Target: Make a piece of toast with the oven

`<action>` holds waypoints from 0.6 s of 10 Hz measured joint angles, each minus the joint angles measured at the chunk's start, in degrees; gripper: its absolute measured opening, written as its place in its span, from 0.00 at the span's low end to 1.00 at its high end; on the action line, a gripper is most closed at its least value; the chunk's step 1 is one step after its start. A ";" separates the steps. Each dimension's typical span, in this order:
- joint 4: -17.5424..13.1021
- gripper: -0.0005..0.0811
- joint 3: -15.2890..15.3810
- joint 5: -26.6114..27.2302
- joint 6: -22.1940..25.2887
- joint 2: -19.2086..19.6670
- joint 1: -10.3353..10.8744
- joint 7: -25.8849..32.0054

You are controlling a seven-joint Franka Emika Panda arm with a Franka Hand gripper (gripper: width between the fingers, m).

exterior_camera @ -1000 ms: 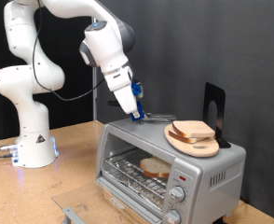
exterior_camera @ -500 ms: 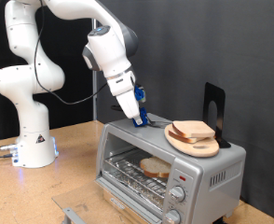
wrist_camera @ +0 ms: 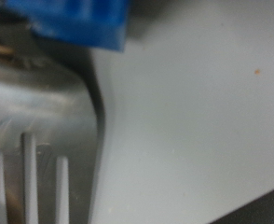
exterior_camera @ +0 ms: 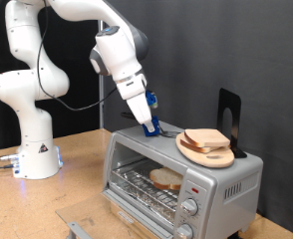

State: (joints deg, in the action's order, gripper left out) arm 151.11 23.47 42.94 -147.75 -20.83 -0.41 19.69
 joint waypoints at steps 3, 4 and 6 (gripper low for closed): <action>-1.21 0.99 0.09 -0.14 0.38 -0.84 0.00 -0.01; -1.62 0.99 -0.15 -0.12 1.74 -1.36 0.00 -0.01; -2.28 0.99 -1.52 -0.12 6.28 -3.17 -0.15 -0.02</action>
State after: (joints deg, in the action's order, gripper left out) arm 148.83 21.95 42.82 -141.47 -24.00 -0.56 19.67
